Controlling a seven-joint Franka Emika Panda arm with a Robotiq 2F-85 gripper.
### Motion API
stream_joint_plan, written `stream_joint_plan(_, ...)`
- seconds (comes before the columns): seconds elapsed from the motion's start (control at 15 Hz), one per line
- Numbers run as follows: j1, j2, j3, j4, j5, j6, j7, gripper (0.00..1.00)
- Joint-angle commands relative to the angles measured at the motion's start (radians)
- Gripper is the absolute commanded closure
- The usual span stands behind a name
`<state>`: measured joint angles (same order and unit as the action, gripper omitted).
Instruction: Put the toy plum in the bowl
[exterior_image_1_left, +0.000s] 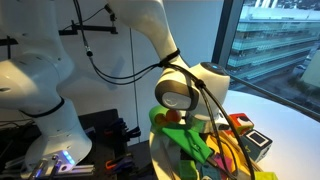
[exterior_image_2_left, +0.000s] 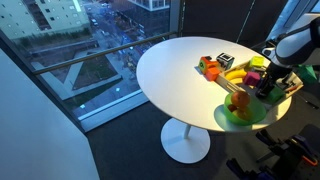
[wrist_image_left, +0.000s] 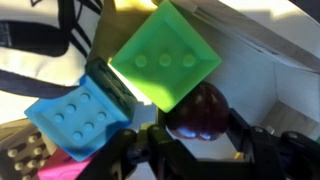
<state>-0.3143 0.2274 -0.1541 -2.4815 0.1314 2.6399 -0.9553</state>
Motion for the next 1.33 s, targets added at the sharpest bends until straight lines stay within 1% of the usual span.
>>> stream_joint_plan(0.0,0.007,-0.029,-0.007,0.007,-0.023,-0.011,0.076,0.65)
stream_joint_plan(0.4,0.019,-0.089,-0.008,0.004,-0.027,-0.048,0.160,0.65)
stream_joint_plan(0.73,0.047,-0.158,-0.006,0.000,-0.024,-0.113,0.234,0.65)
stream_joint_plan(1.0,0.075,-0.217,-0.007,-0.004,-0.031,-0.179,0.288,0.65)
stream_joint_plan(1.27,0.101,-0.279,-0.007,0.001,-0.013,-0.293,0.310,0.65)
